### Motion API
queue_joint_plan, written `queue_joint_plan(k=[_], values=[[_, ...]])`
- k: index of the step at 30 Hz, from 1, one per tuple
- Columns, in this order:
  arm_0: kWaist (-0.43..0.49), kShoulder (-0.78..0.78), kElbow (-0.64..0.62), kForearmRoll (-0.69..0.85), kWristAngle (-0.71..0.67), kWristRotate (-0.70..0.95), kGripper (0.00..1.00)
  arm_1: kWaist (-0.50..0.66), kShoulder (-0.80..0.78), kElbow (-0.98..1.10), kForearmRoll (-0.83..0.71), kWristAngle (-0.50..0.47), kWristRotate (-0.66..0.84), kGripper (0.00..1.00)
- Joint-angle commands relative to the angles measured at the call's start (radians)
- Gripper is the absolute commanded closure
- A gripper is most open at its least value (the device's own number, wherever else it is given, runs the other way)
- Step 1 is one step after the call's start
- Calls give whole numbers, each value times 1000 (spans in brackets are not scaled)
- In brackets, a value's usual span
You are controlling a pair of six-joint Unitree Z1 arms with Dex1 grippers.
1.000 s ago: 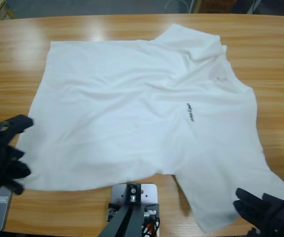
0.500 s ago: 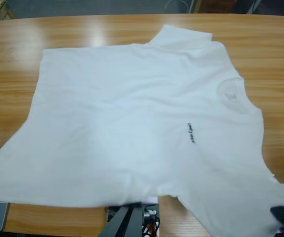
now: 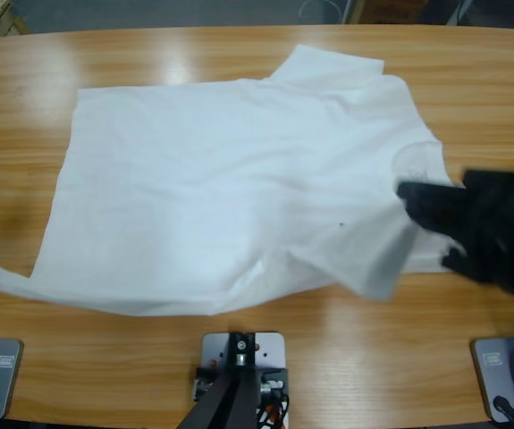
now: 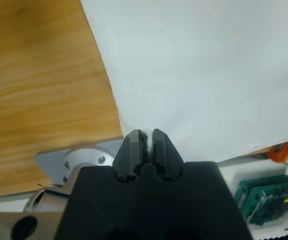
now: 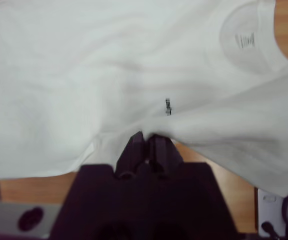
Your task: Fold clothes
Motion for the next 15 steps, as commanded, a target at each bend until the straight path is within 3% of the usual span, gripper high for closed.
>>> queue_joint_plan(k=[1,6,15], values=[[145,150,-80,-40,19,109,1000,-295,55,33,-141,44,-342,1000],[185,218,-98,-40,17,137,1000,-396,120,36,-207,76,-441,1000],[304,363,-139,-46,19,195,1000,-399,172,49,-266,164,-431,1000]])
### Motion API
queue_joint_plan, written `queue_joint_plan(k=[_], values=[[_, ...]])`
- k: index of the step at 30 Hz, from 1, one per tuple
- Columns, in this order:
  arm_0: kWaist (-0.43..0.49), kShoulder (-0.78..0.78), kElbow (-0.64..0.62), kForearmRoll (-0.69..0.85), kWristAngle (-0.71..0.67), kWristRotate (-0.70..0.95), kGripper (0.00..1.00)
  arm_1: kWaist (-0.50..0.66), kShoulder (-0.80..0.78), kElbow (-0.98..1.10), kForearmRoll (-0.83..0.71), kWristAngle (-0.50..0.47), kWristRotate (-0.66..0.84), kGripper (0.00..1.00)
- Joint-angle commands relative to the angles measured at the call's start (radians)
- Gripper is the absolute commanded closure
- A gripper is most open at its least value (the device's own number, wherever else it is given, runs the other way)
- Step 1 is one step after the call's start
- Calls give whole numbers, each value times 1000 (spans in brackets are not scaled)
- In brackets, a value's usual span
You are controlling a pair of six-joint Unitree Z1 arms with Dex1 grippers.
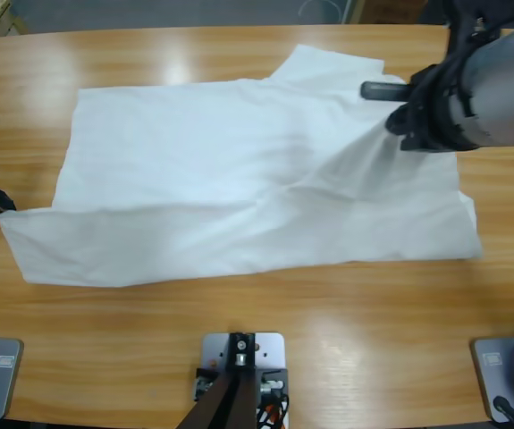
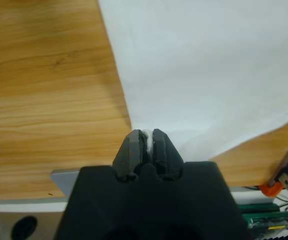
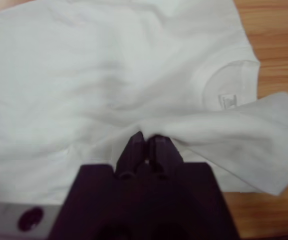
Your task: Fold clothes
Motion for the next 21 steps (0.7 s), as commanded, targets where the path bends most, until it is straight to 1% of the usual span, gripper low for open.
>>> queue_joint_plan(k=[1,7,11,13,17,21], values=[[79,175,-35,-21,11,61,1000,-14,66,41,-38,75,2,1000],[84,252,-35,-27,7,88,1000,-14,61,78,-39,76,16,1000],[90,249,-48,72,3,121,1000,-14,58,91,-45,69,15,1000],[108,251,-41,96,6,137,1000,-14,68,102,-60,69,16,1000],[116,292,-29,96,24,151,1000,-14,76,134,-85,67,16,1000],[115,356,-59,93,26,161,1000,-14,58,172,-104,65,19,1000]])
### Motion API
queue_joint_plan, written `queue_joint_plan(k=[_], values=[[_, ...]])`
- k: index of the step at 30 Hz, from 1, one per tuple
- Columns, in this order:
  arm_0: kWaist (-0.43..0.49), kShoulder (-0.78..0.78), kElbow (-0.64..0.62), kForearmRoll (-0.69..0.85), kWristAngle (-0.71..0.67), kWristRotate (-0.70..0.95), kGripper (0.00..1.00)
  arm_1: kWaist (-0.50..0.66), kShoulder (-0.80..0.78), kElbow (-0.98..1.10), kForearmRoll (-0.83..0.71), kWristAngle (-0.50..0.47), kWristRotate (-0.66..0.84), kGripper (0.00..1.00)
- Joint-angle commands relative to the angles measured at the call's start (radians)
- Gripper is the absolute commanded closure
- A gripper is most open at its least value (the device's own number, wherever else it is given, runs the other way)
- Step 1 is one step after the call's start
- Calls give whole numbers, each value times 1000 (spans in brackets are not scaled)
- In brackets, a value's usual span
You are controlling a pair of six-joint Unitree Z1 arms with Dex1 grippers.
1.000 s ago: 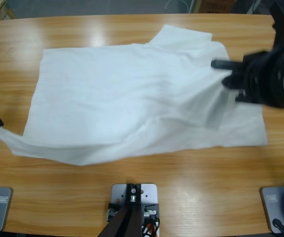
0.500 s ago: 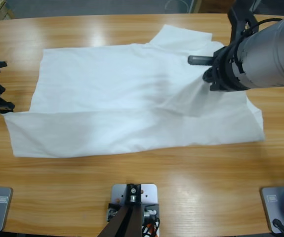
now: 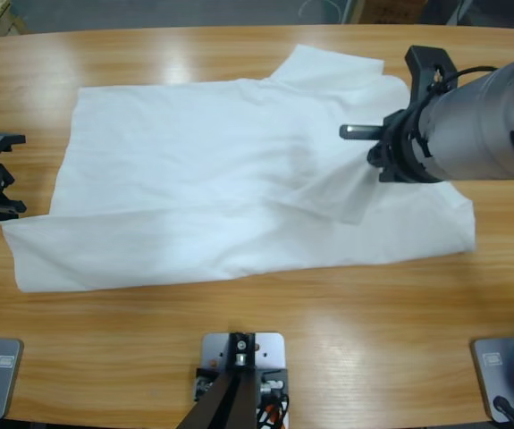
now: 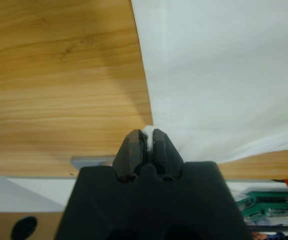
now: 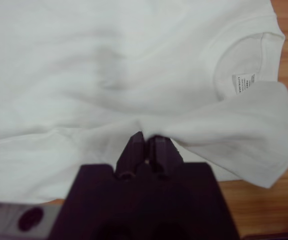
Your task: Fold clothes
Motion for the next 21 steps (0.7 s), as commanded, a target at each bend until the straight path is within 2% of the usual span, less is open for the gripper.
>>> queue_joint_plan(k=[1,5,6,7,8,10,14,21], values=[[12,140,-16,13,20,30,1000,-14,20,84,-38,1,17,1000],[12,142,-15,13,21,30,1000,-14,7,78,-33,0,19,1000],[12,142,-17,14,24,30,851,-14,-3,73,-26,4,19,1000],[12,140,-17,14,34,30,239,-12,-16,71,-21,12,27,1000],[11,137,-18,16,44,30,38,-3,-29,70,-19,23,44,1000],[10,126,-25,20,48,30,4,24,-28,72,-15,53,93,1000],[-1,73,-54,53,49,25,4,70,9,72,-12,102,181,1000],[-51,18,-38,60,47,18,4,80,24,75,62,194,356,1000]])
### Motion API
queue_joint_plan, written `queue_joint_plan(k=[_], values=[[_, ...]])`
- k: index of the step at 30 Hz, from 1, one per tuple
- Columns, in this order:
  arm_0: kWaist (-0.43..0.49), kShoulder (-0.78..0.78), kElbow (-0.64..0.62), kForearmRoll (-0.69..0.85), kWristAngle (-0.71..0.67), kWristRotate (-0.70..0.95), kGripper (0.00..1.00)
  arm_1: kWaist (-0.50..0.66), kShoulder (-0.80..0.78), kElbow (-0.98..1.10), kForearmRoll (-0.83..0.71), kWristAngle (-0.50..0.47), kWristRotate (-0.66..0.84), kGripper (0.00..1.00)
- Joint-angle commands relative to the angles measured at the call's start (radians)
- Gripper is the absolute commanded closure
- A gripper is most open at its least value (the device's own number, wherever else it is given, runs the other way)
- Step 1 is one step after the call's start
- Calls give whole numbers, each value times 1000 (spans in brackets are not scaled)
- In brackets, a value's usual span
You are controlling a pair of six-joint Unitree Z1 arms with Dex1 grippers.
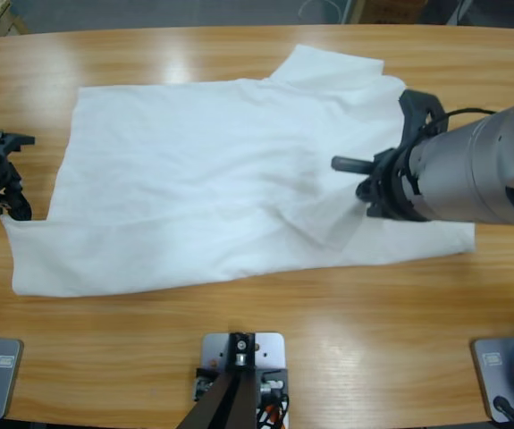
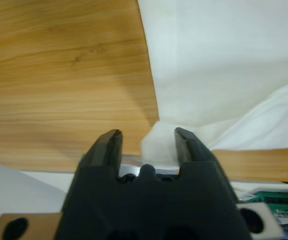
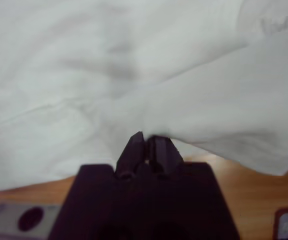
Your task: Fold clothes
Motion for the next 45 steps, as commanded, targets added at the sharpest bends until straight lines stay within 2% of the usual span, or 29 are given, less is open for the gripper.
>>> queue_joint_plan(k=[1,8,14,15,16,17,18,19,22,24,27,30,32,35,40,42,45], values=[[-62,-47,14,18,15,-3,4,24,34,24,88,94,173,1000],[-79,-56,22,35,18,-6,9,53,124,27,62,153,209,1000],[-50,-88,40,61,62,-12,9,57,171,28,6,165,176,1000],[-40,-97,42,62,69,-12,9,57,159,28,1,166,163,934],[-32,-104,41,63,71,-12,9,57,148,28,1,167,157,570],[-28,-113,40,63,73,-12,9,57,136,28,4,165,157,254],[-27,-123,39,63,80,-14,7,57,126,24,12,159,155,56],[-27,-135,38,61,82,-19,5,57,118,20,26,152,147,2],[-28,-152,34,51,61,-37,33,57,110,-16,118,141,130,0],[-43,-154,36,39,13,-37,116,57,105,-37,172,134,130,0],[-83,-153,52,5,-84,-38,184,57,73,-42,245,116,130,0],[-126,-144,65,-15,-103,-47,184,57,-23,-23,308,78,136,14],[-153,-125,68,-22,-104,-52,184,39,-98,71,232,80,132,79],[-187,-100,68,-31,-106,-56,185,-100,-141,221,54,133,61,92],[-216,-107,104,-115,-119,-100,225,-338,-140,338,-172,194,-124,151],[-223,-103,135,-180,-129,-119,222,-413,-136,353,-224,218,-195,219],[-242,-93,150,-224,-131,-146,220,-488,-120,357,-248,238,-258,225]])
